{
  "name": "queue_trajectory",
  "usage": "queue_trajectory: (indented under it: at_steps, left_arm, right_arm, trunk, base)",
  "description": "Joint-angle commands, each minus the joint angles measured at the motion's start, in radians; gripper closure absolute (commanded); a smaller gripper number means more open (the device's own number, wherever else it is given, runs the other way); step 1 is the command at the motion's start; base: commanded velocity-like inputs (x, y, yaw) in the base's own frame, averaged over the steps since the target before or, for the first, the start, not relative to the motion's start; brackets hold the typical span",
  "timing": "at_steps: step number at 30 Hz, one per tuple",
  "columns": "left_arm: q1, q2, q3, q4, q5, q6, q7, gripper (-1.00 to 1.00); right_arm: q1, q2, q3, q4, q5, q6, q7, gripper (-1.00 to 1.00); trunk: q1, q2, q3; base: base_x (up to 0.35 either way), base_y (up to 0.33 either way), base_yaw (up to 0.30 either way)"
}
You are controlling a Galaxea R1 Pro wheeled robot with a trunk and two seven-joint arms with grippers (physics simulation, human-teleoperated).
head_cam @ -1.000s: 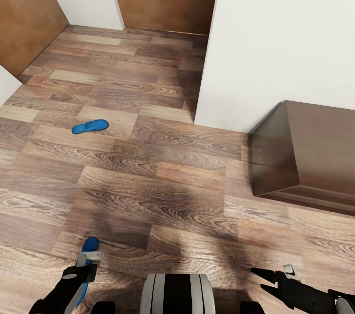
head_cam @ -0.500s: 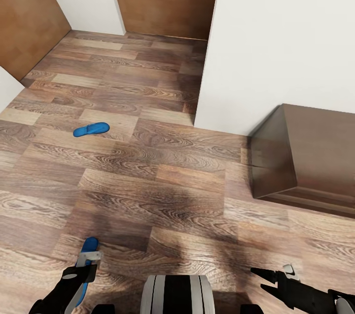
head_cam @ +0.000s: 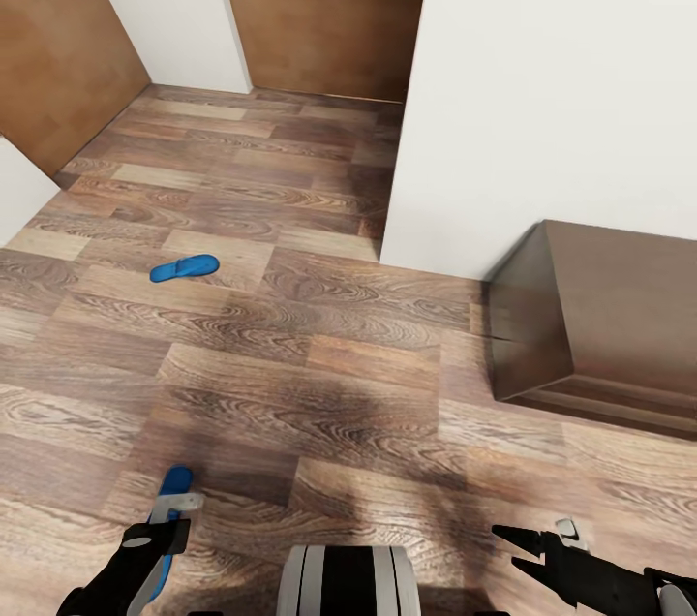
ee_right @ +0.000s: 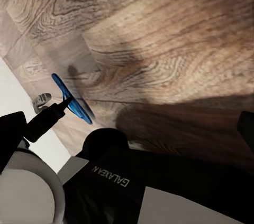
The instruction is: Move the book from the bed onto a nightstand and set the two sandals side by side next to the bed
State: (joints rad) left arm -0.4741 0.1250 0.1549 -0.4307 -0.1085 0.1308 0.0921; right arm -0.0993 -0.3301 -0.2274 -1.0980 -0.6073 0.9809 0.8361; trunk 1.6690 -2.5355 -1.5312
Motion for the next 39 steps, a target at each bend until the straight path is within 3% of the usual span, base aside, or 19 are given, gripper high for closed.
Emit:
queue_trajectory:
  at_steps: [1,21,24,27,31,35,39]
  left_arm:
    - [0.0,-0.001,0.005,-0.002,-0.011,0.006,-0.002,1.0]
    - [0.0,0.002,0.009,-0.003,-0.008,0.008,-0.029,1.0]
    - [0.0,0.004,0.017,-0.003,-0.007,0.009,-0.088,1.0]
    - [0.0,0.009,0.054,-0.005,-0.007,0.009,-0.181,1.0]
    - [0.0,0.022,0.132,-0.006,-0.009,0.009,-0.355,1.0]
    - [0.0,0.033,0.171,-0.006,-0.011,0.009,-0.519,1.0]
    - [0.0,0.038,0.178,-0.006,-0.011,0.009,-0.571,1.0]
  right_arm:
    - [0.0,0.0,-0.001,0.0,0.003,0.004,0.004,-1.0]
    - [0.0,0.0,-0.004,0.0,0.003,0.004,0.004,-1.0]
    - [0.0,-0.001,-0.004,0.0,0.003,0.004,0.004,-1.0]
    - [0.0,-0.002,-0.006,0.001,0.002,0.004,0.004,-1.0]
    - [0.0,-0.003,-0.007,0.001,0.003,0.004,0.004,-1.0]
    - [0.0,-0.003,-0.009,0.0,0.003,0.004,0.004,-1.0]
    - [0.0,-0.007,-0.011,0.002,0.004,0.003,0.002,-1.0]
  trunk:
    - [-0.001,0.0,0.003]
    - [-0.01,0.005,0.081]
    - [-0.011,0.005,0.092]
    - [-0.012,0.006,0.104]
    - [-0.014,0.007,0.119]
    - [-0.016,0.008,0.135]
    - [-0.018,0.009,0.15]
  base:
    - [0.0,0.0,0.0]
    - [0.0,0.0,0.0]
    - [0.0,0.0,0.0]
    - [0.0,0.0,0.0]
    - [0.0,0.0,0.0]
    - [0.0,0.0,0.0]
    - [0.0,0.0,0.0]
